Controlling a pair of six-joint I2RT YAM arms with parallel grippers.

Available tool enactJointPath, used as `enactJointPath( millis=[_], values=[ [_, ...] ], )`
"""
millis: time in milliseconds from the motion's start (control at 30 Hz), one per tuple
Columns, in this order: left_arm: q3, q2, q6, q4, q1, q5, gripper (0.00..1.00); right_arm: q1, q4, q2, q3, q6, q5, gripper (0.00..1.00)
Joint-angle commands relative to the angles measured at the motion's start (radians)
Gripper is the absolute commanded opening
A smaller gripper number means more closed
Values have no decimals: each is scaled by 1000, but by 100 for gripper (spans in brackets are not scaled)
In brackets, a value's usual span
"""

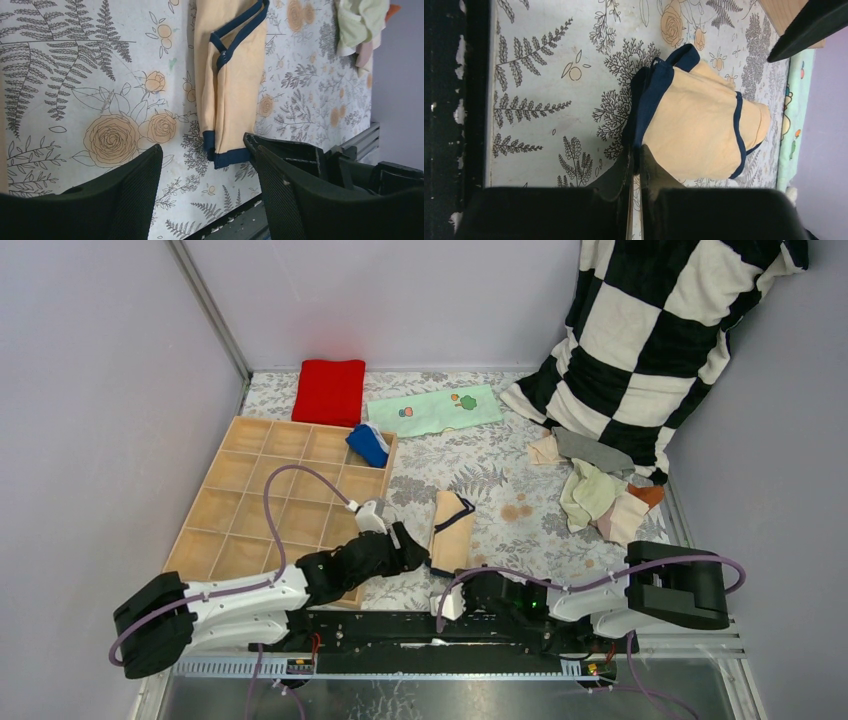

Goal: Roll the underwear
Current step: Roll the underwear to the center of the board.

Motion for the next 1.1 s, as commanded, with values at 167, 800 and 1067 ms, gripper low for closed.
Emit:
enactJointPath(
  millis=[167, 800, 1067],
  values=[
    [-6, -63, 15, -7, 6, -62, 75, -54, -60, -77, 54, 180, -143, 0],
    [53, -52, 70, -35, 14, -145, 79, -281, 21, -121, 60, 634, -450, 0],
    [67, 25, 197, 8, 14, -168, 79, -393, 52, -111, 61, 808, -540, 0]
  ],
)
